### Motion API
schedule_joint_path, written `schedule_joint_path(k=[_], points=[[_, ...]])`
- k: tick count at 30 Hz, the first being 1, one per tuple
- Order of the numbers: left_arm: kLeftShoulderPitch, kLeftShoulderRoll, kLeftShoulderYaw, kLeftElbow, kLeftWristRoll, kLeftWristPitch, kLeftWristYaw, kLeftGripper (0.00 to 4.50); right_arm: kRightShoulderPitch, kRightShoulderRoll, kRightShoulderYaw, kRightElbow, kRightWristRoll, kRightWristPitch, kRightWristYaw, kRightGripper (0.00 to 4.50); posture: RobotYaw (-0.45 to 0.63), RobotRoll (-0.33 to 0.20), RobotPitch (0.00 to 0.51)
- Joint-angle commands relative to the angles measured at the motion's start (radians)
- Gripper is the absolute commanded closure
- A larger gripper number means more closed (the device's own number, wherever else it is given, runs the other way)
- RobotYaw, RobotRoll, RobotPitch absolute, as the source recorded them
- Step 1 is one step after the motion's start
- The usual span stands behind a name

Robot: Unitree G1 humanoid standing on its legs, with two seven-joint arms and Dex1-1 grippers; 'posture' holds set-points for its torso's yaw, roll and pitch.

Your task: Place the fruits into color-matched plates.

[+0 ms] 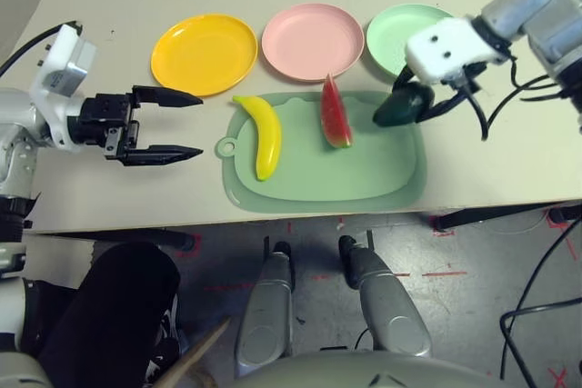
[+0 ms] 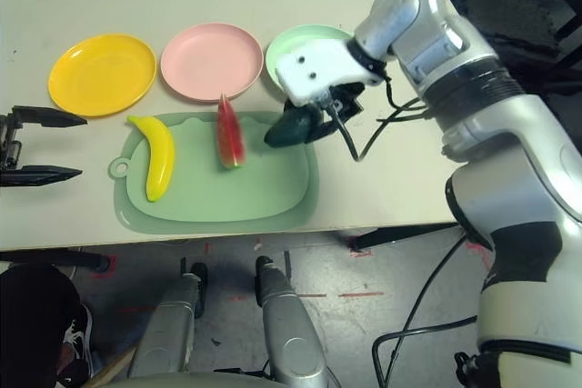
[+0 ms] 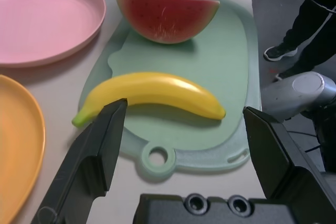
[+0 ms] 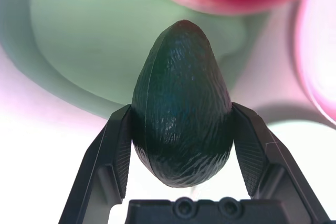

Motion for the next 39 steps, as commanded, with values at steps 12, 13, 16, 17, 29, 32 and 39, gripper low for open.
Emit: schedule_joint_path(k=[12,13,16,17,29,32,39], points=[[-0.019,-0.062,0.051,-0.001,0.097,0.03,0.076,0.0,-0.073,0.153,-0.216,0.425,-0.377,-0.008,-0.375,1.48,-0.05,0.0,0.313],[-0.018,-0.061,0.054,-0.002,0.099,0.033,0.077,0.0,-0.07,0.156,-0.223,0.435,-0.398,-0.002,-0.41,1.48,-0.05,0.0,0.313],[-0.018,-0.057,0.063,-0.002,0.117,0.035,0.095,0.0,-0.057,0.17,-0.242,0.456,-0.456,0.03,-0.51,1.48,-0.04,0.0,0.312],[-0.017,-0.056,0.064,-0.003,0.123,0.034,0.1,0.0,-0.053,0.175,-0.248,0.461,-0.473,0.037,-0.536,1.48,-0.04,0.0,0.312],[-0.01,-0.05,0.062,0.004,0.165,0.01,0.094,0.0,-0.002,0.195,-0.302,0.472,-0.604,0.029,-0.635,0.51,-0.04,0.0,0.315],[-0.013,-0.048,0.066,0.015,0.171,0.003,0.087,0.0,-0.018,0.187,-0.303,0.468,-0.633,-0.004,-0.634,0.06,-0.04,0.0,0.315],[-0.026,-0.057,0.058,0.022,0.171,0.0,0.049,0.0,-0.122,0.202,-0.248,0.397,-0.731,-0.383,-0.551,0.06,-0.07,0.0,0.33]])
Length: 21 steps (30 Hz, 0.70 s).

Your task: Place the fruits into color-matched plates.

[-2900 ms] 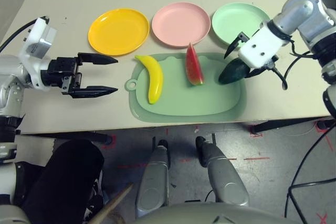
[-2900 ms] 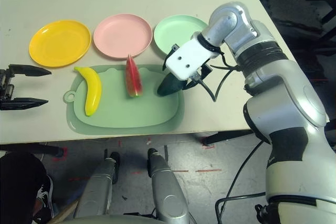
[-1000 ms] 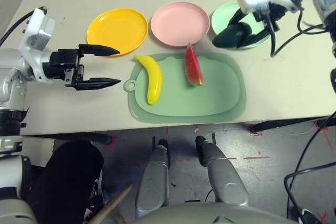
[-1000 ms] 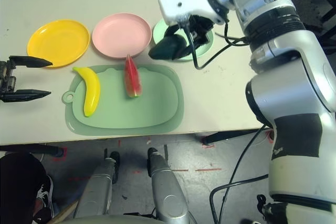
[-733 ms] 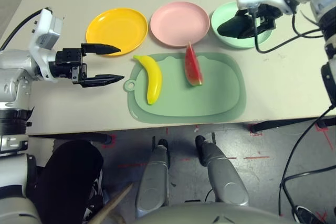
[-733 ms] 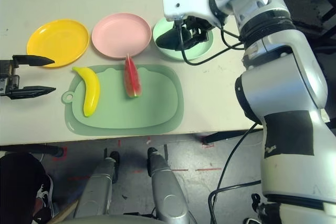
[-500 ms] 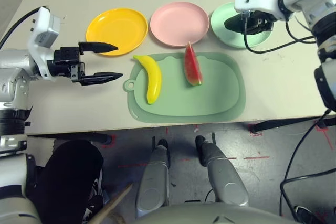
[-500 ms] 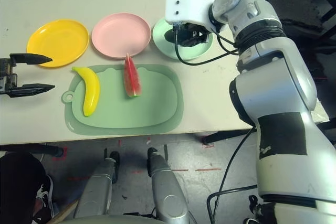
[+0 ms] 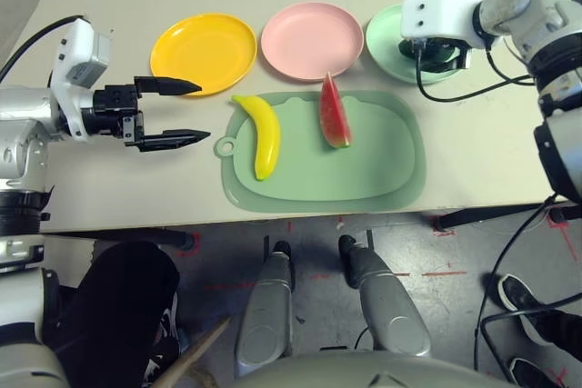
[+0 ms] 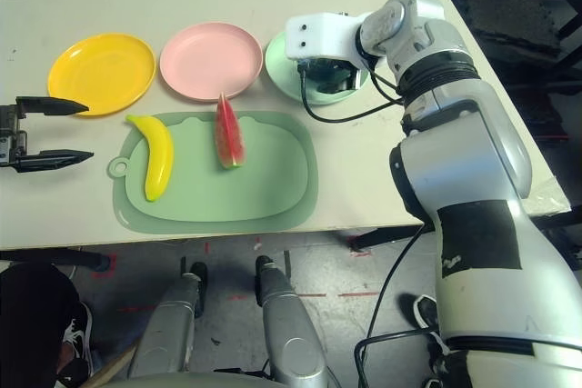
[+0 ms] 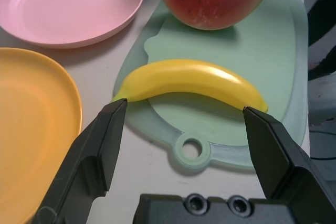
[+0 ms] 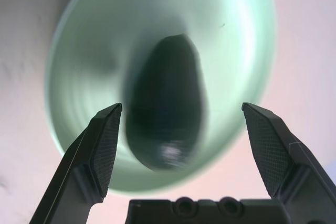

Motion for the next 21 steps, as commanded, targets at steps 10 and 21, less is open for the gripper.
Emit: schedule_joint_path(k=[10,21], points=[[-0.047,-0.011,-0.026,0.042,0.026,-0.026,-0.083,0.0,-0.02,0.133,-0.069,-0.219,0.31,-0.625,0.45,0.06,-0.09,0.0,0.334],[-0.038,-0.007,-0.019,0.041,0.024,-0.032,-0.083,0.0,-0.004,0.191,-0.039,-0.2,0.343,-0.704,0.533,0.06,-0.07,0.0,0.336]])
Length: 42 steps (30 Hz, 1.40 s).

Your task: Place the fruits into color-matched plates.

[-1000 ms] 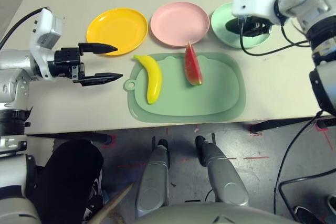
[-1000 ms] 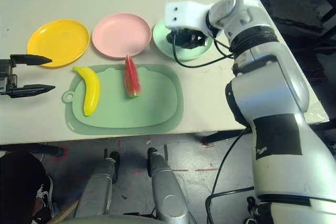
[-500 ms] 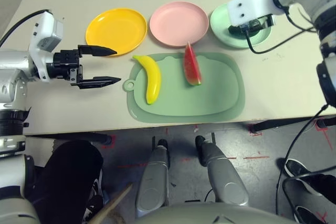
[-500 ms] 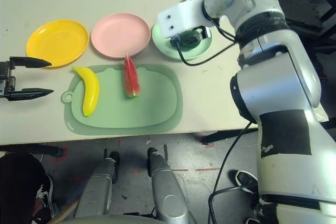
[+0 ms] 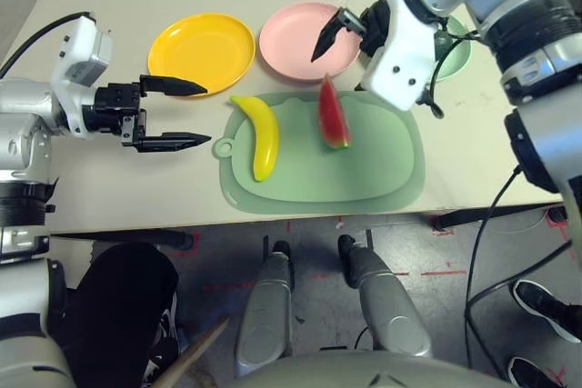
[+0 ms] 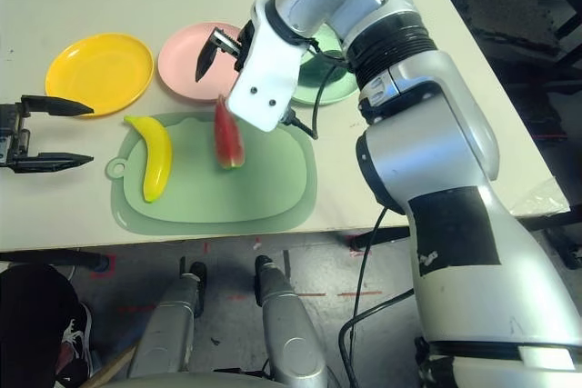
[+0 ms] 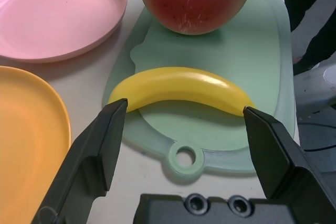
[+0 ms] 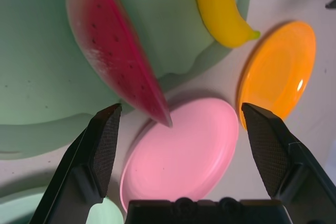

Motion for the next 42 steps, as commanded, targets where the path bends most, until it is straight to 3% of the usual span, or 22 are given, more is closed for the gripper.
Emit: schedule_joint_path(k=[1,14,42], points=[[0.018,0.011,0.002,0.001,0.005,-0.008,-0.011,0.0,0.003,0.014,0.022,0.022,-0.045,-0.027,-0.015,0.06,-0.07,0.0,0.336],[0.01,0.017,0.001,0.012,0.004,-0.016,-0.011,0.0,0.026,0.047,0.085,0.092,-0.263,-0.057,-0.193,0.06,-0.06,0.0,0.339],[0.029,0.024,0.007,-0.011,-0.013,-0.006,-0.011,0.0,0.099,0.069,0.128,0.103,-0.3,-0.034,-0.198,0.06,-0.05,0.0,0.338]])
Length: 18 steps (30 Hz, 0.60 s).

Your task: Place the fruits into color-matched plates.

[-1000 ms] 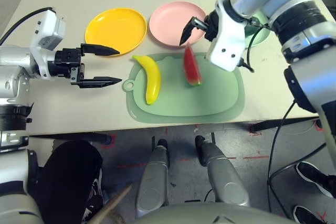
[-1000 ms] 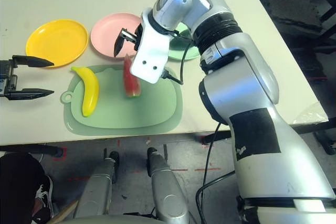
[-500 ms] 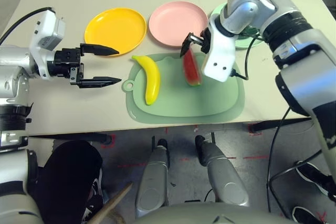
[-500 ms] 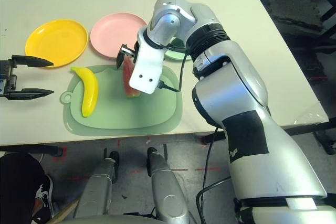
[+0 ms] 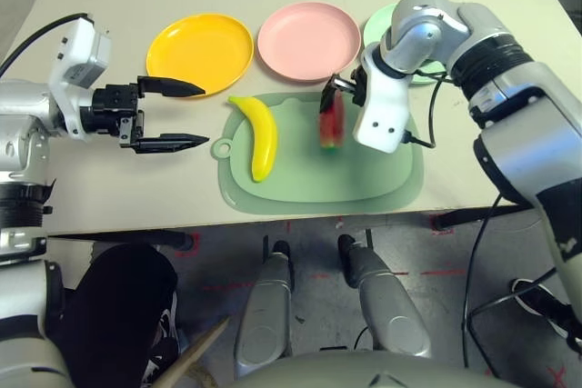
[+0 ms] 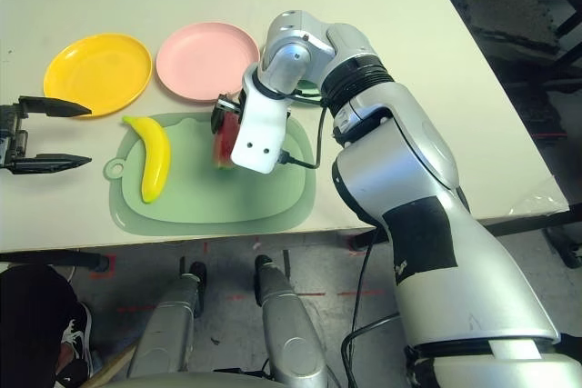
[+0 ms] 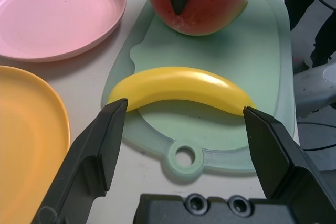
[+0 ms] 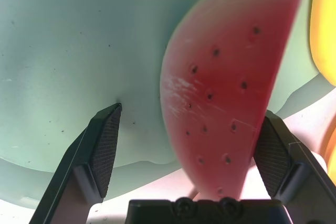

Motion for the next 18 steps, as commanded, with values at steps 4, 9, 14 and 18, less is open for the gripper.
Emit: schedule_joint_path(k=[4,9,14,18], points=[[0.017,0.014,0.005,-0.01,-0.001,-0.001,-0.011,0.0,0.032,0.009,0.003,-0.002,0.012,0.024,0.034,0.78,-0.05,0.0,0.342],[0.015,0.016,0.003,-0.007,-0.001,-0.002,-0.011,0.0,0.038,0.011,-0.007,-0.007,0.028,0.044,0.056,2.42,-0.05,0.0,0.343],[0.013,0.018,0.0,-0.004,-0.003,-0.004,-0.011,0.0,0.042,0.014,-0.013,-0.013,0.049,0.061,0.075,2.42,-0.05,0.0,0.345],[0.011,0.018,-0.002,-0.001,-0.004,-0.005,-0.011,0.0,0.039,0.013,-0.025,-0.015,0.075,0.077,0.106,2.42,-0.06,0.0,0.344]])
